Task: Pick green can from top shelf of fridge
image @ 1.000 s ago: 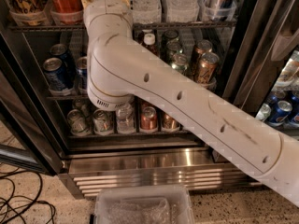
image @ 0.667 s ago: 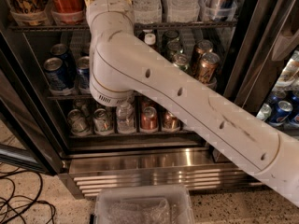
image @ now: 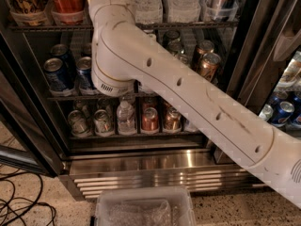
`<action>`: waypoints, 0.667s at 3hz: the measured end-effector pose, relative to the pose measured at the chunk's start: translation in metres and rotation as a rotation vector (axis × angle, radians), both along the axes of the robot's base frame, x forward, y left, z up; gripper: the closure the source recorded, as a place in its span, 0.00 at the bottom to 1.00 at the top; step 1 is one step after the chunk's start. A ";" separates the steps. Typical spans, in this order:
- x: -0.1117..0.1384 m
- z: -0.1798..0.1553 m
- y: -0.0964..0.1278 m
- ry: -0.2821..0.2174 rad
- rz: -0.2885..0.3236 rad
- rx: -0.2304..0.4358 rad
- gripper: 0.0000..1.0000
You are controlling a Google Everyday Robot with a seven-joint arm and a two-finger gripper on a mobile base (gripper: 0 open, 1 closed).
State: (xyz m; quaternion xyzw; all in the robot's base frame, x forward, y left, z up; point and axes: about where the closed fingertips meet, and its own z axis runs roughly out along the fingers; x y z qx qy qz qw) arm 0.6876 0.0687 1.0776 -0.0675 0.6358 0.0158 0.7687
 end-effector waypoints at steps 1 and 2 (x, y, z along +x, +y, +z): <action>0.011 -0.004 0.000 0.015 0.003 0.003 0.45; 0.012 -0.005 0.000 0.017 0.003 0.004 0.61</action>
Offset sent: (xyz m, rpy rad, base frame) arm 0.0181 0.0014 -0.0195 0.0052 0.0340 0.0144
